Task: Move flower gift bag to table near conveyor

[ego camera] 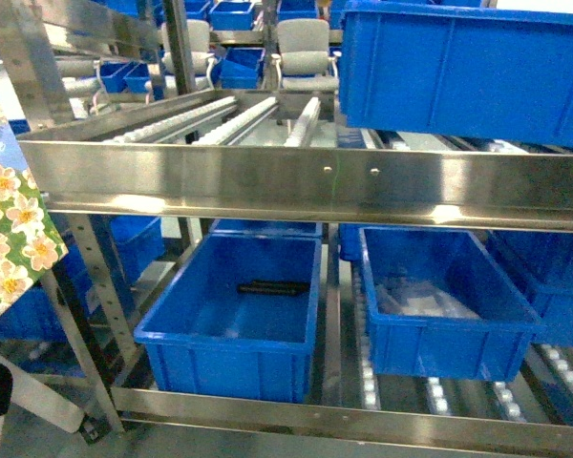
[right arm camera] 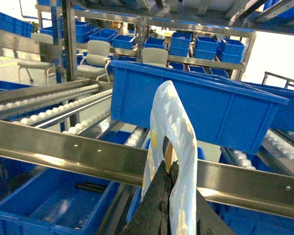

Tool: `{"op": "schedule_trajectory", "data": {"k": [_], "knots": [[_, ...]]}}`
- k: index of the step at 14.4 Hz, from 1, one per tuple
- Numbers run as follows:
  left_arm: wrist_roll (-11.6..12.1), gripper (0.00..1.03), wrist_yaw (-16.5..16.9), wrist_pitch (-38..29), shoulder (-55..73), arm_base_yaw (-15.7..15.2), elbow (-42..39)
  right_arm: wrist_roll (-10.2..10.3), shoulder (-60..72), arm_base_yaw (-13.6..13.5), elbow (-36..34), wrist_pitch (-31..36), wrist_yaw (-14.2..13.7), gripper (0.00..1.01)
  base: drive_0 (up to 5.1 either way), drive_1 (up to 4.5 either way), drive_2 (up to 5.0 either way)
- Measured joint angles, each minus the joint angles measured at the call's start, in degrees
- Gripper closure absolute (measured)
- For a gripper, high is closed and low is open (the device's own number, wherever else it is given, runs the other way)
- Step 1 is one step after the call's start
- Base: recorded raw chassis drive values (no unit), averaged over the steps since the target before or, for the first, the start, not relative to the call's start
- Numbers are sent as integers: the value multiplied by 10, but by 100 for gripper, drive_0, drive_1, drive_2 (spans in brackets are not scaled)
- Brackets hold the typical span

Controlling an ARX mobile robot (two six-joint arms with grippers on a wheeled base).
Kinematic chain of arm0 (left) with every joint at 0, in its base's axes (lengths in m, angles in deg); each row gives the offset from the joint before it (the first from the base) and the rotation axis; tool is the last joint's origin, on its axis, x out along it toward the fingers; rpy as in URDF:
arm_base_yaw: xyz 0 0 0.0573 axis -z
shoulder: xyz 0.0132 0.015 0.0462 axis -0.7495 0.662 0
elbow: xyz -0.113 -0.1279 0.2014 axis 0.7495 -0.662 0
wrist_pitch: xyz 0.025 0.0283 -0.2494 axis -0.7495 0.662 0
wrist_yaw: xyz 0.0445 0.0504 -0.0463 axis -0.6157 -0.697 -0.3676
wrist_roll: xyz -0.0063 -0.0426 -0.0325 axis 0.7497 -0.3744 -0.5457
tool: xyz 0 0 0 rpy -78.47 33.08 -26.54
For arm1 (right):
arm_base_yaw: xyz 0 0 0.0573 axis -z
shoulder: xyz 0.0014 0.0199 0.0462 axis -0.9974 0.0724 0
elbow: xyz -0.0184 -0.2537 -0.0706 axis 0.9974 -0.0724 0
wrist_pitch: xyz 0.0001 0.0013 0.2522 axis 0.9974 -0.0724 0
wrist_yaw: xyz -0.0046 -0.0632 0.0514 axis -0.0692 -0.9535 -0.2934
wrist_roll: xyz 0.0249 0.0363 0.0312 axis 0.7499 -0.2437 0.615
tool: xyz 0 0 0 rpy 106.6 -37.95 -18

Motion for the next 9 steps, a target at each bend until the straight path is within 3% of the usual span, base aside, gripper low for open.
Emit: {"op": "schedule_trajectory", "data": {"k": [9], "knots": [[0,101,0,1,0,0,0,0,1,0,0,0,0,99,-498,248,248]]}}
